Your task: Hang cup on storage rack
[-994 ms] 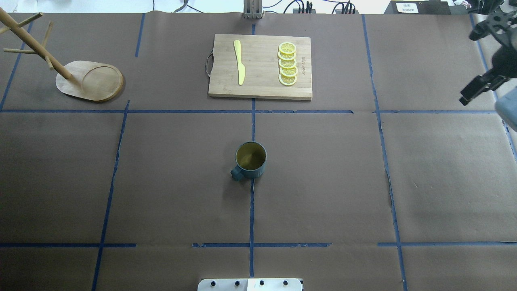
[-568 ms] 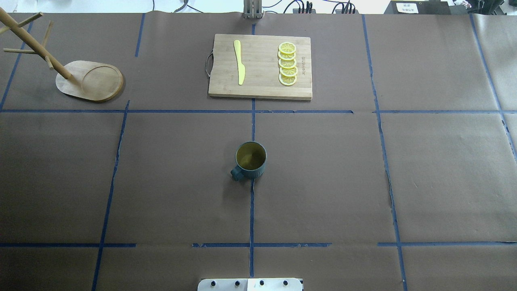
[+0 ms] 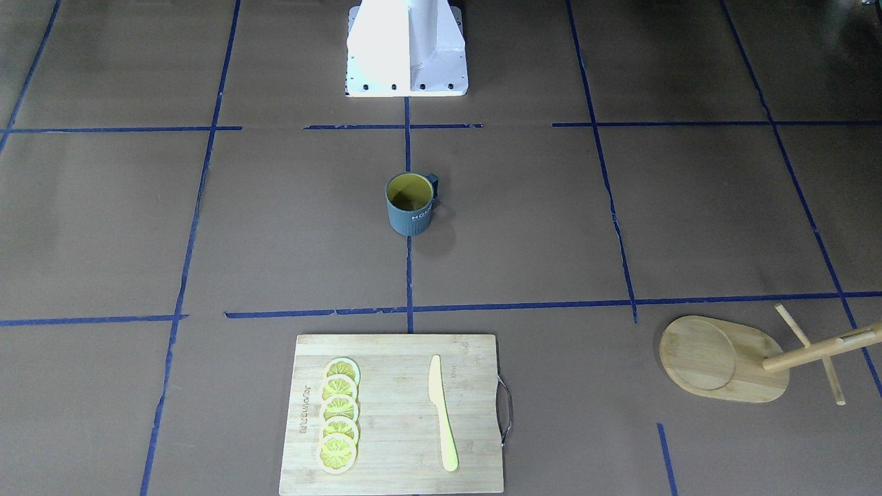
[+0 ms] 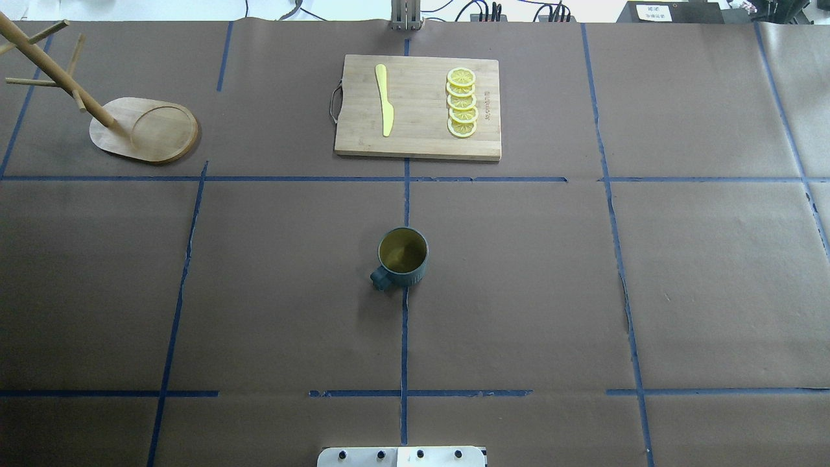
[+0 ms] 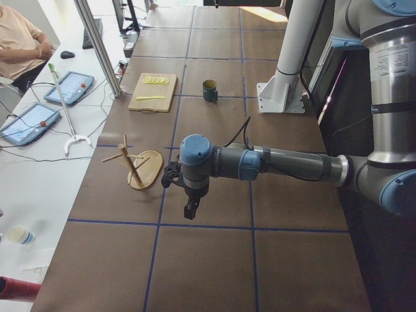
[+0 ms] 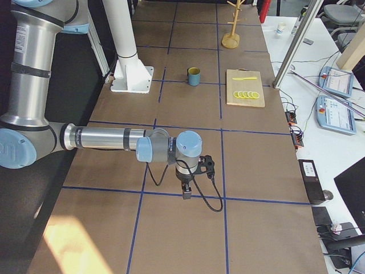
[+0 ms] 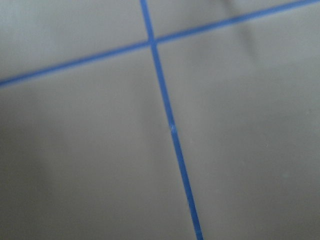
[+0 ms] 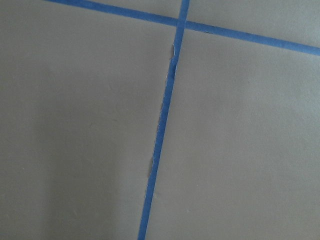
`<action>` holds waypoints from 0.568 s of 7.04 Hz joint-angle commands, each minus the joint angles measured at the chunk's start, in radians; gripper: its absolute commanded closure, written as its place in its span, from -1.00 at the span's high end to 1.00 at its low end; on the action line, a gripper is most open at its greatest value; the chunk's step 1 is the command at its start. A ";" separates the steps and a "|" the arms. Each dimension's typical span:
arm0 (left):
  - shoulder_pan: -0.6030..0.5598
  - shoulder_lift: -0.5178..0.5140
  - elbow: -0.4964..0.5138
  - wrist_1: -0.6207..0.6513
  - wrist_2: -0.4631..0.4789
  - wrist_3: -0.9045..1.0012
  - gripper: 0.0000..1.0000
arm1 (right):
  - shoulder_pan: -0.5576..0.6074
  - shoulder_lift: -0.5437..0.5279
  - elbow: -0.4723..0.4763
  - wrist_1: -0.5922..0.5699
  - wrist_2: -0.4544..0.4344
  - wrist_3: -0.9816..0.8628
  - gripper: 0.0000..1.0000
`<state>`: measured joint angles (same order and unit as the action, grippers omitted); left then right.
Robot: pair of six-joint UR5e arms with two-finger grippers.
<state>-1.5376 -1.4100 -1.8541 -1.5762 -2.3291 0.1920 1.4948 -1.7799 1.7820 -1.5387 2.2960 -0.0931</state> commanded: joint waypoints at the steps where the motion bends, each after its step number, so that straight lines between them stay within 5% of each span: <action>1: -0.001 -0.010 -0.039 -0.037 -0.095 0.001 1.00 | -0.001 0.007 0.014 0.005 0.003 0.012 1.00; 4: 0.086 -0.018 -0.059 -0.374 -0.128 -0.123 0.97 | -0.002 0.027 0.013 0.028 0.007 0.012 1.00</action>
<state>-1.5015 -1.4267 -1.9095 -1.8138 -2.4437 0.1553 1.4930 -1.7603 1.7955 -1.5153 2.3018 -0.0808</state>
